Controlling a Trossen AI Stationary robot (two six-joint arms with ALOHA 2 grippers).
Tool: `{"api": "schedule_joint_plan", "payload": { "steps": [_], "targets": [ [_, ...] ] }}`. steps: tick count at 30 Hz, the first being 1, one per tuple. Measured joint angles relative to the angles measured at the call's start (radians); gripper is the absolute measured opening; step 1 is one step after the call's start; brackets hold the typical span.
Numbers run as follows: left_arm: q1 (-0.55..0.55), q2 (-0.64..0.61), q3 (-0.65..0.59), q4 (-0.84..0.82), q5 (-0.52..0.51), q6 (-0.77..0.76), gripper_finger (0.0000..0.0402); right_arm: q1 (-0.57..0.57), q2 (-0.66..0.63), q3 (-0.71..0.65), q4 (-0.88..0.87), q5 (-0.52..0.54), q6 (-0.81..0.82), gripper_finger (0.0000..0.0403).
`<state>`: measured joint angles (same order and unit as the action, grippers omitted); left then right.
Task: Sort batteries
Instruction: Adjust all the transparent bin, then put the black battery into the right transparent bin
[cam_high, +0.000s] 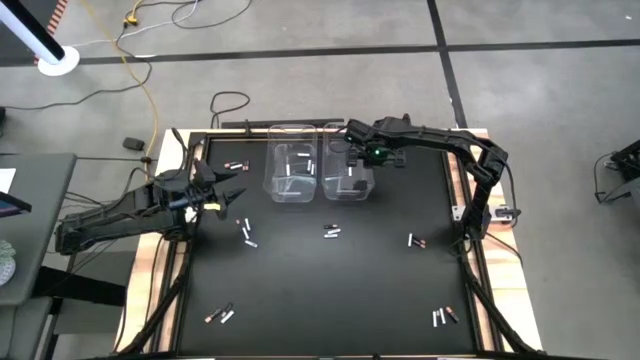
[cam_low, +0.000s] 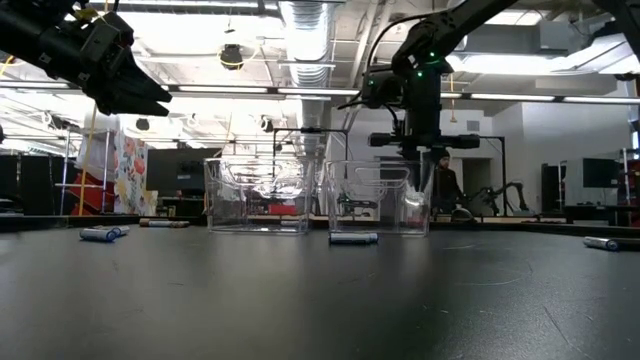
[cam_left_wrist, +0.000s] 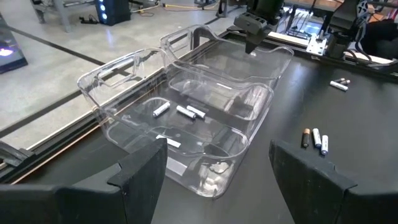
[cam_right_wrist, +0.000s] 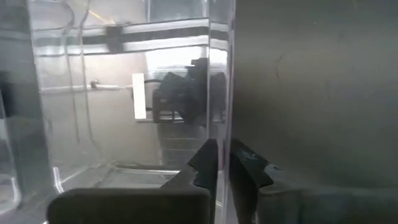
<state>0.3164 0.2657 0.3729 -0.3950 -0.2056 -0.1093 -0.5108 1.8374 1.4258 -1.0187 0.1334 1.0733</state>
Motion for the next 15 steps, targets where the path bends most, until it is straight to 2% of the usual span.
{"api": "schedule_joint_plan", "payload": {
  "steps": [8,15],
  "targets": [
    [0.000,0.000,0.000,0.000,0.000,0.000,0.0279,0.001,-0.016,0.000,0.001,0.000,-0.023,0.0092],
    [0.000,0.000,0.000,-0.016,0.000,0.000,0.0279,0.016,-0.131,0.000,0.002,0.000,-0.054,0.0114]
  ]
}}
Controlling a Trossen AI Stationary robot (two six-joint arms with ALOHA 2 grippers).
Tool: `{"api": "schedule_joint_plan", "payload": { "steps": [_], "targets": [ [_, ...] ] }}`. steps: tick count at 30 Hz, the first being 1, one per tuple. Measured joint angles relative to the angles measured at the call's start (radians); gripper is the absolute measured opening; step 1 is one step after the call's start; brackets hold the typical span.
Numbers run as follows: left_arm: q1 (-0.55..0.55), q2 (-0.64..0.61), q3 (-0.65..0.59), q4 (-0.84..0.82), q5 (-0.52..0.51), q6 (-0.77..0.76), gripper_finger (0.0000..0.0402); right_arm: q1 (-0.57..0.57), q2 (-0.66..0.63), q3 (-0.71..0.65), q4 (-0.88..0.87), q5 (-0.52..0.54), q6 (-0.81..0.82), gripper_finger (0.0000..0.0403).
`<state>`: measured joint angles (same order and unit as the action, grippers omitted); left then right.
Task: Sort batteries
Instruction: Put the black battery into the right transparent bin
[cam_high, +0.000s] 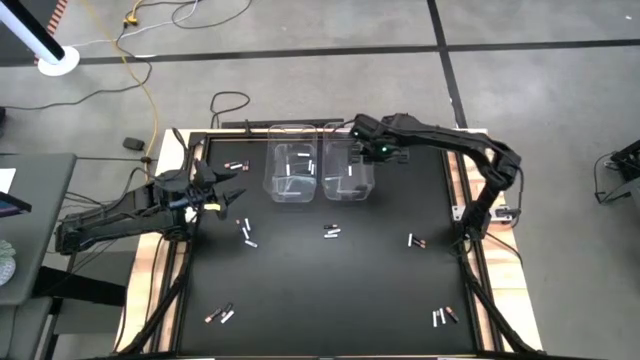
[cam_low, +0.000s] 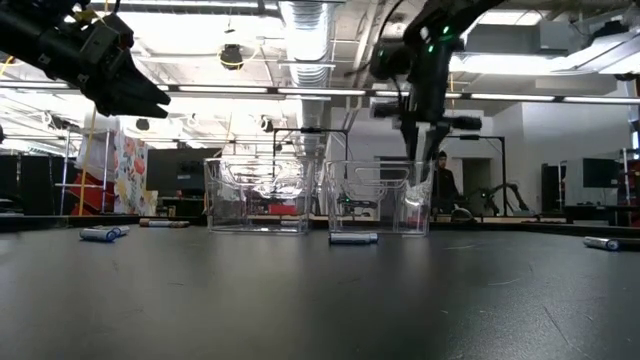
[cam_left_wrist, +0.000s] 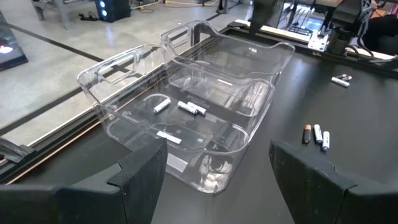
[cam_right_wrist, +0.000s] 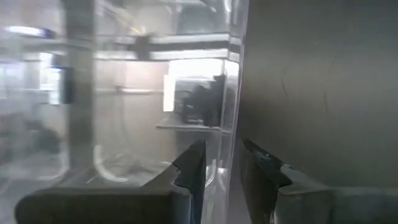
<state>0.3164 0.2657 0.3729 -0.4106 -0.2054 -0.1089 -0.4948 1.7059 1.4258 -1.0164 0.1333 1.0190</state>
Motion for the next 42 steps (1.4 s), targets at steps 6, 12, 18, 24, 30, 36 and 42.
{"api": "schedule_joint_plan", "payload": {
  "steps": [6,12,18,24,30,36,42],
  "targets": [
    [0.000,0.000,0.000,-0.002,0.000,0.000,0.0279,0.043,-0.133,0.000,-0.002,0.017,-0.063,0.0125],
    [0.000,0.000,0.000,-0.001,0.000,0.000,0.0279,0.129,-0.237,0.000,-0.023,0.030,-0.188,0.0127],
    [0.000,0.000,0.000,-0.002,0.000,0.000,0.0279,0.208,-0.273,0.000,-0.083,0.031,-0.241,0.0127],
    [0.000,0.000,0.000,-0.002,0.000,0.000,0.0279,0.253,-0.273,0.000,-0.124,0.033,-0.303,0.0127],
    [0.000,0.000,0.000,-0.002,0.000,0.000,0.0279,0.300,-0.273,-0.009,-0.191,0.034,-0.362,0.0127],
    [0.000,0.000,0.000,-0.003,0.000,0.000,0.0279,0.348,-0.322,-0.139,-0.127,0.004,-0.422,0.0127],
    [0.000,0.000,0.000,-0.003,0.000,0.000,0.0279,0.331,-0.443,-0.322,0.042,-0.106,-0.490,0.0127]
  ]
}}
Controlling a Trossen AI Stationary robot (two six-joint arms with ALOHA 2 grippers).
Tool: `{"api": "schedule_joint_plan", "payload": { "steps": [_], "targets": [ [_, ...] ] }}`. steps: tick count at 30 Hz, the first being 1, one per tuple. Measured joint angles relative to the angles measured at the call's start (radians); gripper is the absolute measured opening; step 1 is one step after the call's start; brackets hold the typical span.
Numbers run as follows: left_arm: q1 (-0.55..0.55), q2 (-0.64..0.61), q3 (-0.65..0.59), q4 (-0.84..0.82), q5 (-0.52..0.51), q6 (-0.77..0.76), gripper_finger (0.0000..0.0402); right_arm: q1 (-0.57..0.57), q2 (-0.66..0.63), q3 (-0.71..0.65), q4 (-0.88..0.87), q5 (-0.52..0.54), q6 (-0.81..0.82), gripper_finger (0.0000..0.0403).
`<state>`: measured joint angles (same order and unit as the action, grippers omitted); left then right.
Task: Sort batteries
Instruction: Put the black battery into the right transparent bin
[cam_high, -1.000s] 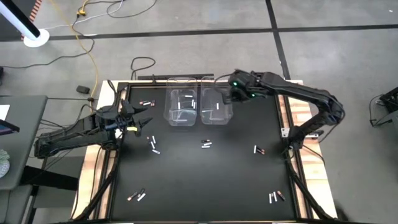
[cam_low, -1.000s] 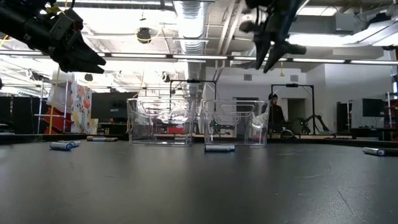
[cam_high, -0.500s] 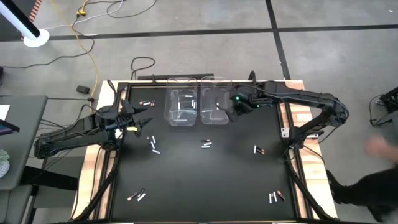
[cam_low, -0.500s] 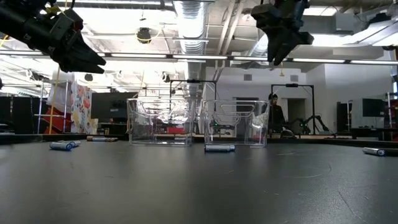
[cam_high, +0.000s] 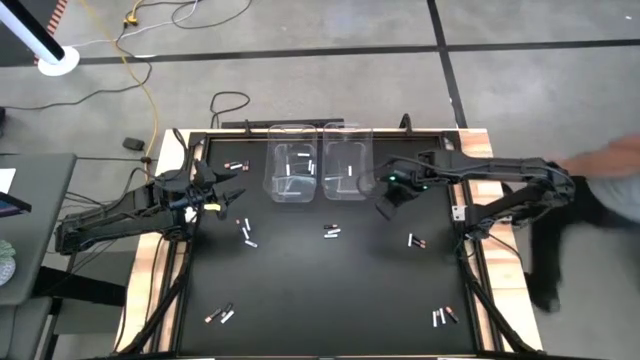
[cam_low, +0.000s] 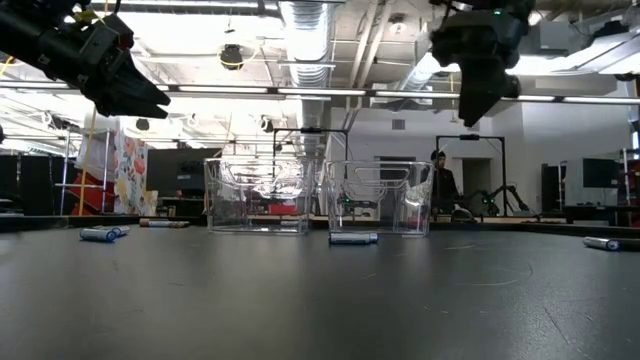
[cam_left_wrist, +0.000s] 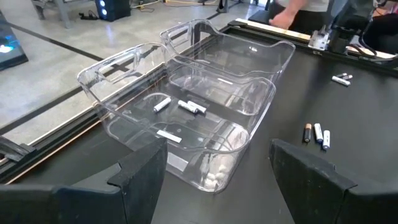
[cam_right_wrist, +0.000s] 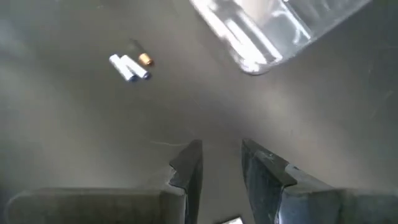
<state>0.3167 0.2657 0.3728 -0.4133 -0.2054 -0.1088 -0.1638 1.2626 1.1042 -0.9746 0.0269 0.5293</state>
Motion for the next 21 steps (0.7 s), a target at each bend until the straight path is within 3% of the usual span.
{"api": "schedule_joint_plan", "payload": {
  "steps": [9,21],
  "targets": [
    [0.000,0.000,0.000,0.000,0.000,0.000,0.0279,-0.035,-0.166,-0.137,0.006,-0.004,0.035,0.0127],
    [0.000,0.000,0.000,0.000,0.000,0.000,0.0279,0.042,-0.276,-0.203,-0.025,-0.004,0.106,0.0127]
  ]
}}
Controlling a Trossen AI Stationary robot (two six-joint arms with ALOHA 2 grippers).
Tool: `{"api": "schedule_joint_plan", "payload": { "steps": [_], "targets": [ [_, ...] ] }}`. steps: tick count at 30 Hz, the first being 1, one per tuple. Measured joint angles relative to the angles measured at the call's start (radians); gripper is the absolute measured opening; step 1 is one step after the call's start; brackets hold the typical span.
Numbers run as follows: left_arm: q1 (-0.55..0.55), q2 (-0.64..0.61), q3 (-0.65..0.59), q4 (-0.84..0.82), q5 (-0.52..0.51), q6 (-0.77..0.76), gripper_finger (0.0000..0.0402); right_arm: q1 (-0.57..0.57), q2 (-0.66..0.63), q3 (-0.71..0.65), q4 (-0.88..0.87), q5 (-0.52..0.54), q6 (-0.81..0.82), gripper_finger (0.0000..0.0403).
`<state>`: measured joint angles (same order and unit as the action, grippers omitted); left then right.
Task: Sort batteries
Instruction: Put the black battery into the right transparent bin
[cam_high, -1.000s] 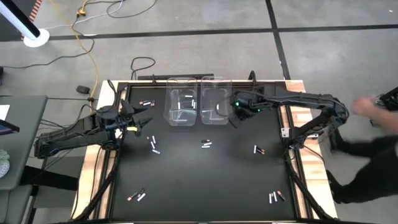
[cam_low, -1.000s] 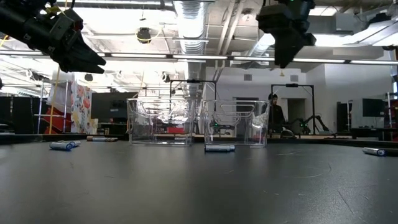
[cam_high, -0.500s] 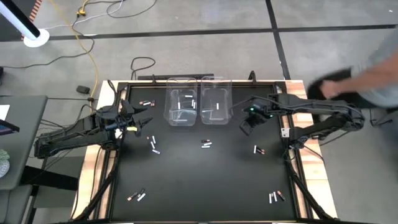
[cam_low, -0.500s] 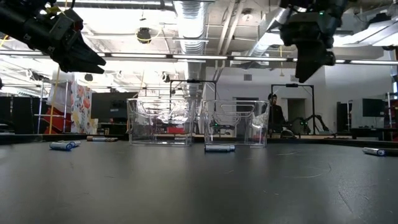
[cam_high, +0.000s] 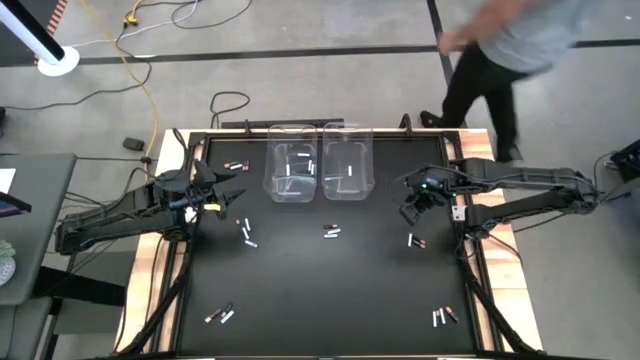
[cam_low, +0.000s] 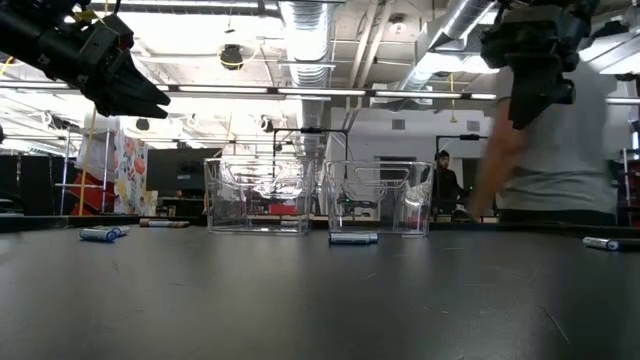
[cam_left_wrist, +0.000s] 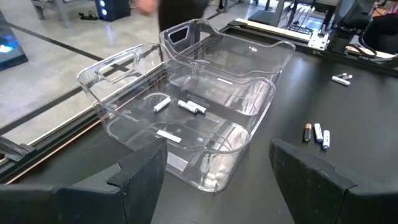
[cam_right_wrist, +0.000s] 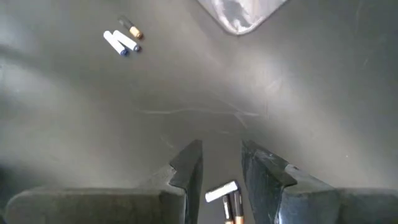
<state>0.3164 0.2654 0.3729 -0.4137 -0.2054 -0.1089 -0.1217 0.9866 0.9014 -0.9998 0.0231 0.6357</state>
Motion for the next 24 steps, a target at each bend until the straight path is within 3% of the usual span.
{"api": "schedule_joint_plan", "payload": {
  "steps": [9,15,24],
  "targets": [
    [0.000,0.000,0.000,0.000,0.000,0.000,0.0279,0.001,-0.024,-0.050,-0.011,-0.003,-0.017,0.0127],
    [0.000,0.000,0.000,0.000,0.000,0.000,0.0279,-0.031,-0.026,-0.120,-0.005,-0.143,-0.073,0.0127],
    [0.000,0.000,0.000,0.000,0.000,0.000,0.0279,-0.053,0.002,-0.203,-0.018,-0.168,-0.081,0.0127]
  ]
}}
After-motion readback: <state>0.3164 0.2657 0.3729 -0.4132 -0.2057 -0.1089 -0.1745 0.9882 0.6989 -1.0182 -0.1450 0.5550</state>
